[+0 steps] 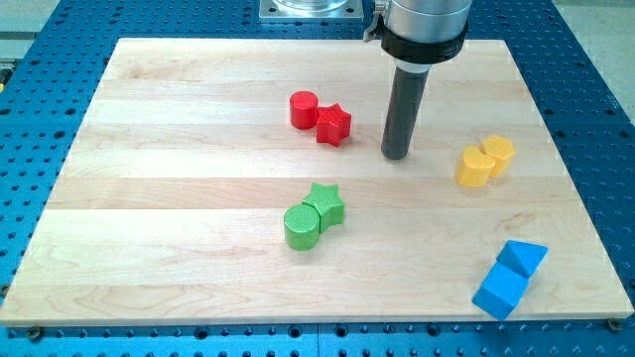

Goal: Place the arm vertically to the hexagon

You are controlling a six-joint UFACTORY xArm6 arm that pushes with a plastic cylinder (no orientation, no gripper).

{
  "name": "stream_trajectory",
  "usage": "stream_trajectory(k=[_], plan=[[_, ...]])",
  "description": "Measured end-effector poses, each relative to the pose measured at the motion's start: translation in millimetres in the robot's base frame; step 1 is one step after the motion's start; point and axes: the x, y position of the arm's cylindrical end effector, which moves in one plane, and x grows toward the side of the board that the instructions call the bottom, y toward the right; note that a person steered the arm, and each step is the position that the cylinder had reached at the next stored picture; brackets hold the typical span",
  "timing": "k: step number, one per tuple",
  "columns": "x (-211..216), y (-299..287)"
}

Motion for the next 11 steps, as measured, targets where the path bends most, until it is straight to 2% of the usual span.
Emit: stream_trajectory(k=[6,8,11], plan=[[-14,0],[-90,88],[-88,199]])
